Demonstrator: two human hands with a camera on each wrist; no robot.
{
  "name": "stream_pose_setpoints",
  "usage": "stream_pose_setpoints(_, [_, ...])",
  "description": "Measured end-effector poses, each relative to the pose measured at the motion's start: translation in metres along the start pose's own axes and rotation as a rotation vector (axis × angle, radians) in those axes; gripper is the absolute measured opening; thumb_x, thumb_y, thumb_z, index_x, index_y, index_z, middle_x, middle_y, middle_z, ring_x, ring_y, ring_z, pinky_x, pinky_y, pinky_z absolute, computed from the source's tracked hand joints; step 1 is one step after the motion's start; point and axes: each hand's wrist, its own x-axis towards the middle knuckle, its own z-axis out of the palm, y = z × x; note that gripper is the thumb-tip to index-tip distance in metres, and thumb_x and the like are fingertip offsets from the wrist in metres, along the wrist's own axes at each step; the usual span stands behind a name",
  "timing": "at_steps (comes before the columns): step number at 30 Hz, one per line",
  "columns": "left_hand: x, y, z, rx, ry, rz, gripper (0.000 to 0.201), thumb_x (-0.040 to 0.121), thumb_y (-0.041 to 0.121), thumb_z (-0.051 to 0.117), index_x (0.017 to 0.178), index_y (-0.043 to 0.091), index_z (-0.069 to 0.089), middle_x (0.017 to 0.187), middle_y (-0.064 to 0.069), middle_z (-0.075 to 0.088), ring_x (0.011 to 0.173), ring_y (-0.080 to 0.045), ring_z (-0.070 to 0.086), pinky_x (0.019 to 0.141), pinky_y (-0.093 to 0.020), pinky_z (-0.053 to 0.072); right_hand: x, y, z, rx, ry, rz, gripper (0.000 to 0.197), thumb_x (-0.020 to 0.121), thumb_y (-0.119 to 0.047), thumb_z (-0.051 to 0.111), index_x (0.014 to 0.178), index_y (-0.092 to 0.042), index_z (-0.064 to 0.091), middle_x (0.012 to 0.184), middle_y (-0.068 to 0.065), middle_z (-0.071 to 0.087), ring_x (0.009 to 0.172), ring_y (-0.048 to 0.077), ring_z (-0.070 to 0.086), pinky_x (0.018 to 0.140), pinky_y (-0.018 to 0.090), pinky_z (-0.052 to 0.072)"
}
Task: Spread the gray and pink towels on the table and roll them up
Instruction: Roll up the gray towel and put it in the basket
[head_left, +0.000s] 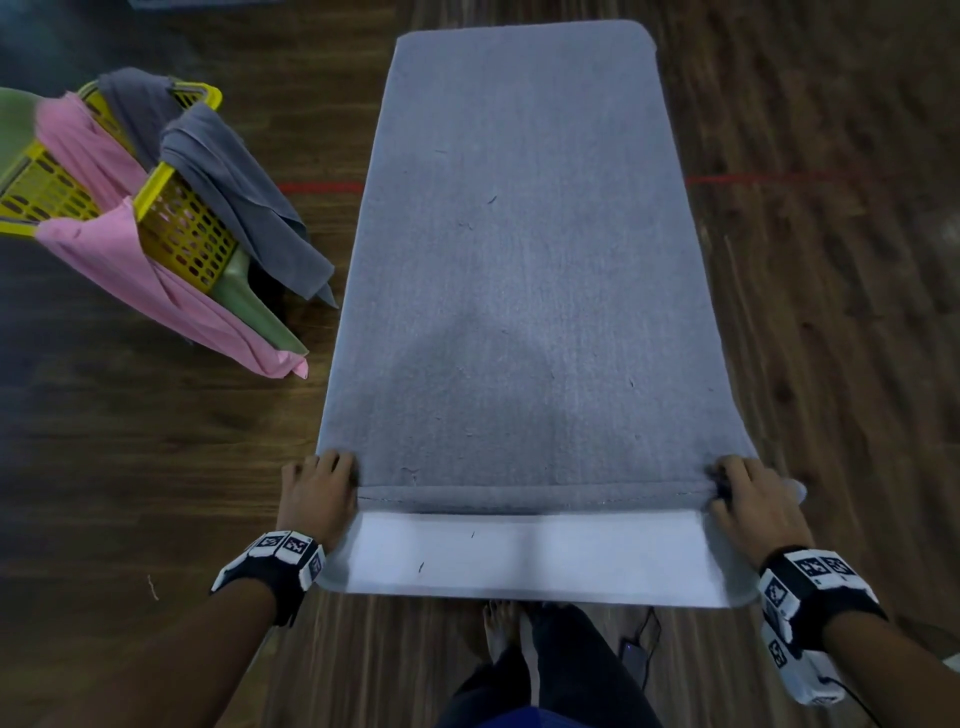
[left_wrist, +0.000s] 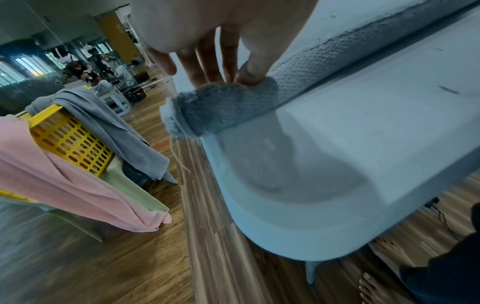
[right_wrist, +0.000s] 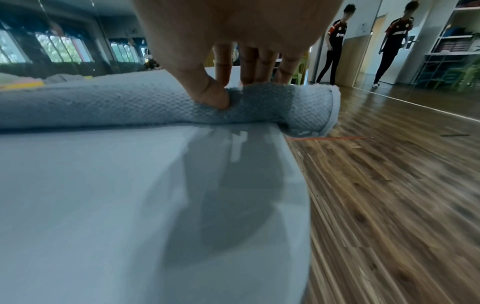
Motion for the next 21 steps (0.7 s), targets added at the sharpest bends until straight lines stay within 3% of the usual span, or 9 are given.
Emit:
stream_pose_setpoints(2, [0.001, 0.004, -0.001, -0.051, 0.008, -0.024, 0.019, 0.072, 0.007, 0.066, 0.084, 0.013, 0.053, 0.079, -0.008, 0.054, 0.07, -0.031, 0.053, 0.065, -0.042, 0.038, 0.002, -0.001, -0.001, 0.008, -0.018, -0.035, 0.035, 0.062, 0.002, 0.073, 0.093, -0.009, 0.059, 0.09, 0.012, 0.058, 0.081, 0.035, 0.056, 0.073, 0.047, 0.045])
stream_pose_setpoints(4, [-0.001, 0.006, 0.004, -0.173, 0.016, -0.056, 0.014, 0.083, 0.006, 0.056, 0.085, 0.016, 0.047, 0.08, -0.003, 0.05, 0.074, -0.029, 0.053, 0.071, -0.042, 0.038, 0.002, 0.0, 0.0, 0.005, -0.039, -0.029, 0.033, 0.063, 0.002, 0.072, 0.09, -0.012, 0.06, 0.09, 0.009, 0.058, 0.083, 0.035, 0.056, 0.074, 0.047, 0.041])
stream_pose_setpoints(8, [-0.014, 0.005, 0.013, -0.352, 0.077, -0.04, 0.005, 0.088, 0.017, 0.042, 0.089, 0.017, 0.047, 0.083, 0.002, 0.047, 0.075, -0.02, 0.046, 0.077, -0.039, 0.036, -0.001, 0.002, 0.0, -0.069, 0.035, -0.026, 0.031, 0.063, -0.003, 0.076, 0.091, -0.013, 0.067, 0.095, 0.013, 0.059, 0.088, 0.037, 0.054, 0.08, 0.046, 0.035])
stream_pose_setpoints(11, [-0.024, 0.002, 0.015, -0.337, 0.111, -0.003, 0.007, 0.08, 0.012, 0.053, 0.085, 0.013, 0.048, 0.08, -0.002, 0.047, 0.073, -0.02, 0.043, 0.069, -0.033, 0.038, -0.002, 0.003, 0.002, 0.019, 0.046, -0.039, 0.03, 0.068, 0.004, 0.07, 0.095, -0.01, 0.067, 0.092, 0.012, 0.057, 0.085, 0.034, 0.052, 0.078, 0.046, 0.042])
stream_pose_setpoints(13, [-0.027, 0.0, 0.018, -0.244, 0.136, 0.052, 0.01, 0.074, 0.012, 0.061, 0.082, 0.012, 0.054, 0.078, -0.005, 0.053, 0.071, -0.023, 0.048, 0.066, -0.036, 0.042, -0.004, 0.002, 0.005, 0.114, -0.029, -0.002, 0.029, 0.074, 0.007, 0.061, 0.097, -0.009, 0.061, 0.092, 0.008, 0.057, 0.088, 0.029, 0.054, 0.078, 0.045, 0.047])
stream_pose_setpoints(15, [-0.027, -0.001, 0.021, -0.162, 0.148, 0.074, 0.019, 0.07, 0.009, 0.07, 0.087, 0.01, 0.061, 0.083, -0.008, 0.061, 0.074, -0.027, 0.055, 0.066, -0.039, 0.047, -0.005, 0.002, 0.009, 0.079, -0.007, -0.039, 0.029, 0.067, 0.008, 0.066, 0.091, -0.006, 0.06, 0.09, 0.01, 0.056, 0.085, 0.031, 0.054, 0.073, 0.045, 0.049])
stream_pose_setpoints(17, [-0.025, -0.002, 0.022, -0.133, 0.151, 0.08, 0.021, 0.071, 0.013, 0.066, 0.092, 0.009, 0.064, 0.09, -0.01, 0.064, 0.081, -0.03, 0.059, 0.069, -0.042, 0.05, -0.005, 0.0, 0.013, 0.026, 0.004, -0.054, 0.032, 0.059, 0.006, 0.074, 0.085, -0.006, 0.06, 0.087, 0.012, 0.057, 0.079, 0.034, 0.054, 0.065, 0.045, 0.049])
stream_pose_setpoints(21, [-0.018, -0.001, 0.019, -0.12, 0.113, 0.104, 0.024, 0.069, 0.005, 0.074, 0.092, 0.005, 0.069, 0.09, -0.012, 0.068, 0.083, -0.032, 0.062, 0.074, -0.042, 0.051, -0.007, -0.005, 0.011, -0.013, 0.032, -0.028, 0.04, 0.064, -0.004, 0.075, 0.1, -0.009, 0.06, 0.101, 0.014, 0.063, 0.087, 0.036, 0.058, 0.07, 0.046, 0.049])
